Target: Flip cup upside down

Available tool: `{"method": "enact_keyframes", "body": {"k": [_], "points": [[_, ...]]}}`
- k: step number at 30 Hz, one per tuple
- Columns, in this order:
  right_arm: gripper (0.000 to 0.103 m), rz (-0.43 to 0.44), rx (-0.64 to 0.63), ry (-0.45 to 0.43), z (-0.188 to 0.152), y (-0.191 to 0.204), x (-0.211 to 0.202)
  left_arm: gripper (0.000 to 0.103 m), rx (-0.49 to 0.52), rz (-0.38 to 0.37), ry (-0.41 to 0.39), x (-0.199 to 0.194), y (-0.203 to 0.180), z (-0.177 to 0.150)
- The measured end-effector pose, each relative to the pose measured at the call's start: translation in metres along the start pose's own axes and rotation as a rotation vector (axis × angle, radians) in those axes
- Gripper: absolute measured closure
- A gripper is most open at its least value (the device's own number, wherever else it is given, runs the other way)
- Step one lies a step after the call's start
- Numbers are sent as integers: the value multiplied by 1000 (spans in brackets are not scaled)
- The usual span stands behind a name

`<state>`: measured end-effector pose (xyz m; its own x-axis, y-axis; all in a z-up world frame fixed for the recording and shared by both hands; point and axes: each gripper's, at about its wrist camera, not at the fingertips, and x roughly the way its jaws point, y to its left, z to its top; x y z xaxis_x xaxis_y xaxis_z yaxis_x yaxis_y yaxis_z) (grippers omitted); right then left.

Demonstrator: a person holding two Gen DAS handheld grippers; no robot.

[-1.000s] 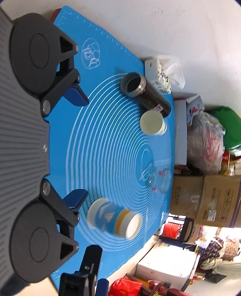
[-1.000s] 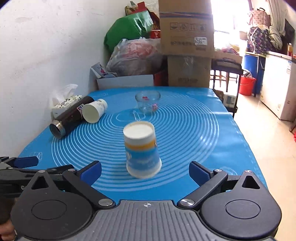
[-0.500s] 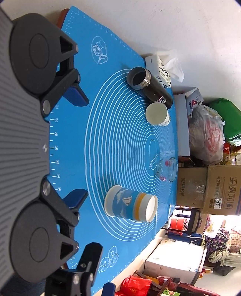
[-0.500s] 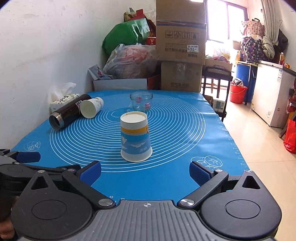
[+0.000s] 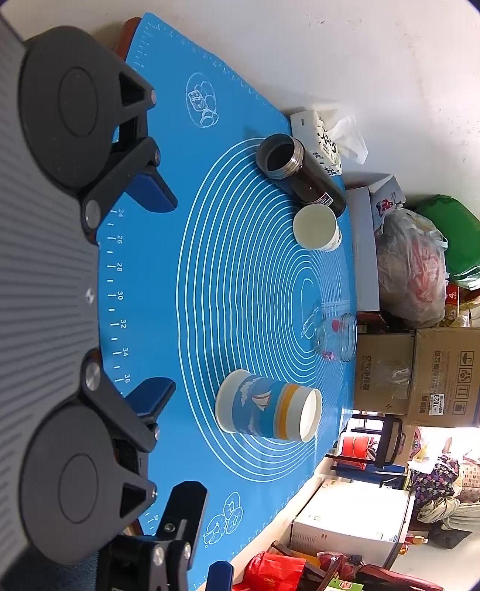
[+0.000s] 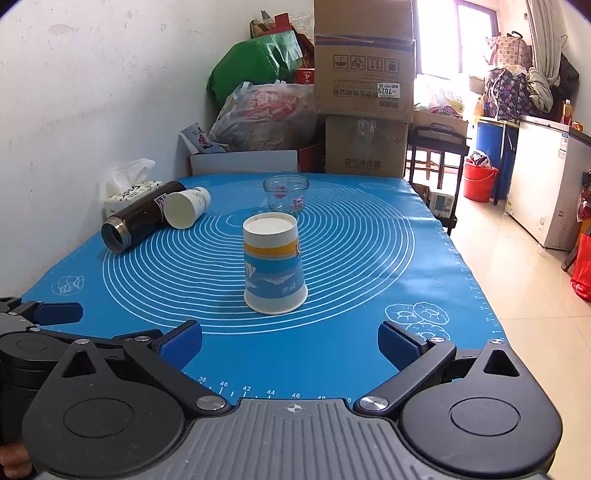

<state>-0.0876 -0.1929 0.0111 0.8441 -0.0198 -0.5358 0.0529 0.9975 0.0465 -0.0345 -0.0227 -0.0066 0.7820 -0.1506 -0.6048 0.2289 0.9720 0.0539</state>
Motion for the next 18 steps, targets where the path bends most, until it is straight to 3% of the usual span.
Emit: {"method": "enact_keyframes", "body": {"k": [18], "points": [[0, -1, 7, 6, -1, -1, 3, 8, 0, 1, 6, 2, -1, 0]]}}
